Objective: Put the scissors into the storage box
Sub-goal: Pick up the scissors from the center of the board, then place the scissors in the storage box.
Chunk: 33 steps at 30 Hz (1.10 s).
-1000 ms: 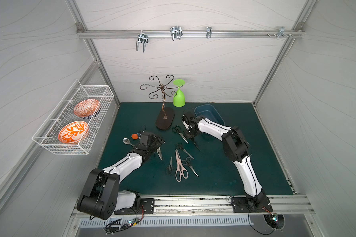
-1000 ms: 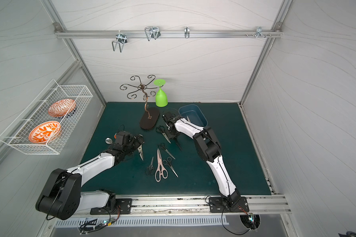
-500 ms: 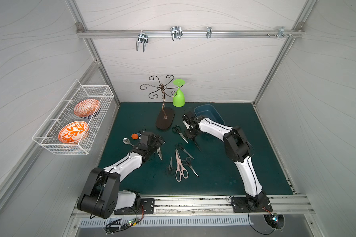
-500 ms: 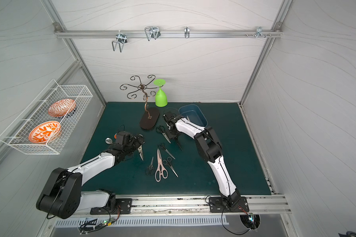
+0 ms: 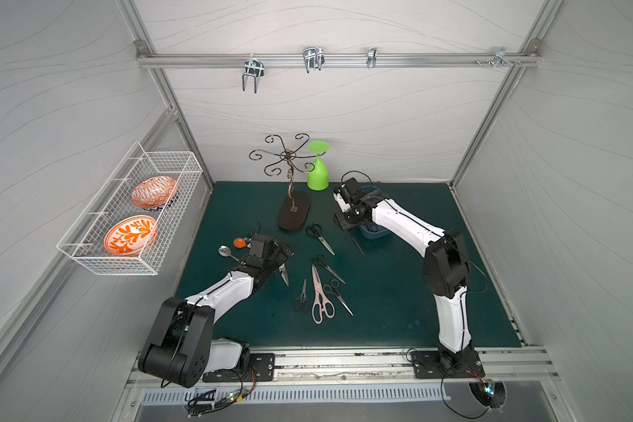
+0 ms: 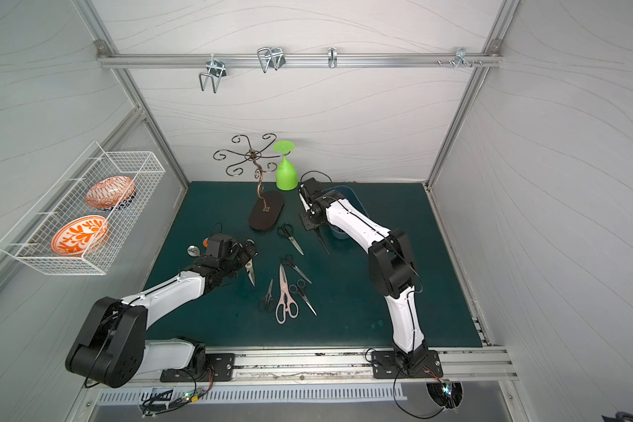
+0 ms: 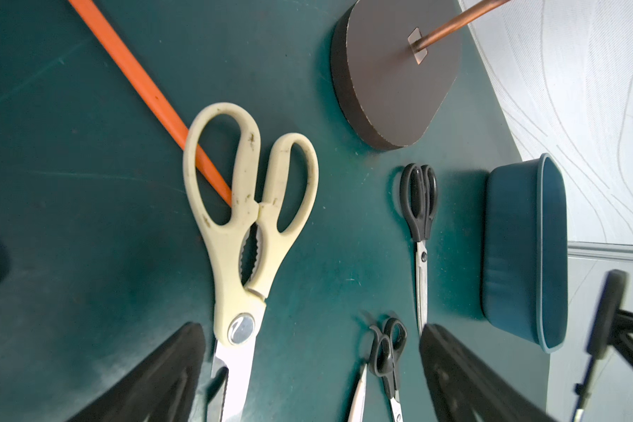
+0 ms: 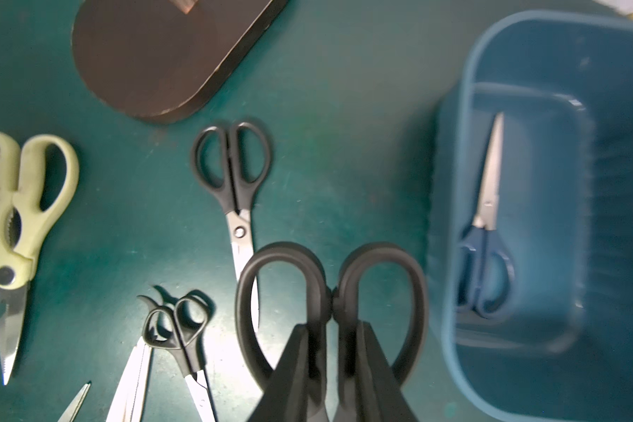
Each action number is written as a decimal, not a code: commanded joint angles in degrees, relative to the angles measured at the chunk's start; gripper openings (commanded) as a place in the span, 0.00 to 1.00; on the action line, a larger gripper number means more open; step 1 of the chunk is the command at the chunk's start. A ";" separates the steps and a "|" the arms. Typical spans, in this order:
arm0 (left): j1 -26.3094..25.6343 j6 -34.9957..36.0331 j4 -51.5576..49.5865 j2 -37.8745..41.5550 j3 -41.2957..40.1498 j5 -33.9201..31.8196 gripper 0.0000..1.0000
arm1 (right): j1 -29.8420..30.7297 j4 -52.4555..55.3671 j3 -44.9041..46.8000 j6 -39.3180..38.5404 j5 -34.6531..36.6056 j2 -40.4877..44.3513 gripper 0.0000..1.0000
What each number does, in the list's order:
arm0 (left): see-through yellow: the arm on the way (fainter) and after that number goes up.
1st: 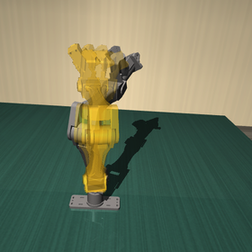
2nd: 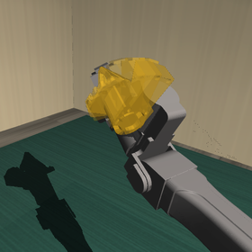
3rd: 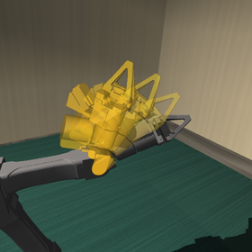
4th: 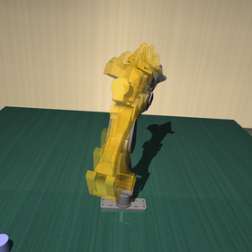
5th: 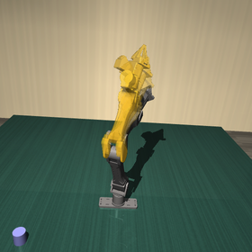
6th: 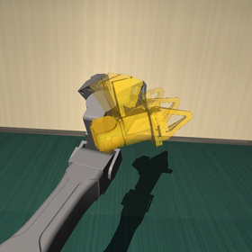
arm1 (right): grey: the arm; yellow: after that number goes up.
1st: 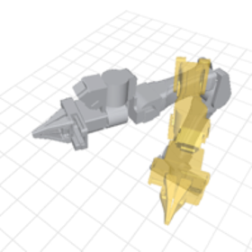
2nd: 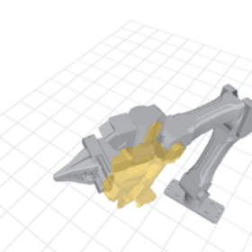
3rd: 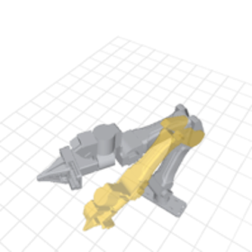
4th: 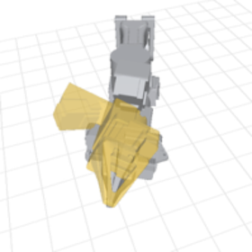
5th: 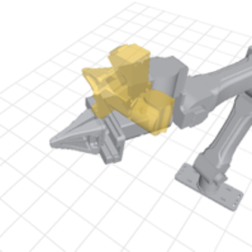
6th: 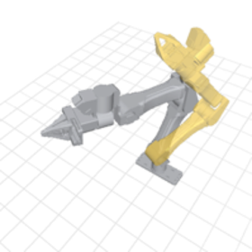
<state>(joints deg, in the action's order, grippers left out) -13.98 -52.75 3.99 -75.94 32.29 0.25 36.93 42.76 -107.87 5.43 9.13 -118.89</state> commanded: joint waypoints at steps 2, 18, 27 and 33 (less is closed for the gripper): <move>0.09 -0.44 1.99 -1.04 0.40 0.78 0.96 | -4.82 1.85 -3.57 -1.44 -1.46 1.47 0.09; 0.08 -0.34 2.08 -2.89 1.08 2.01 0.96 | -12.20 -7.08 -11.69 -6.40 -0.52 -10.56 0.08; 0.09 -0.05 2.20 -4.08 1.25 1.64 0.96 | -13.33 -8.04 -12.03 -7.79 -0.79 -15.22 0.08; 0.08 -0.18 2.15 -4.74 1.81 2.52 0.96 | -13.71 -9.50 -9.63 -7.74 -1.16 -16.03 0.08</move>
<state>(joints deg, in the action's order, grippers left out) -13.98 -52.75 4.54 -80.18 32.29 2.26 23.83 34.44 -118.15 -1.58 8.43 -133.27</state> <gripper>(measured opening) 0.962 0.210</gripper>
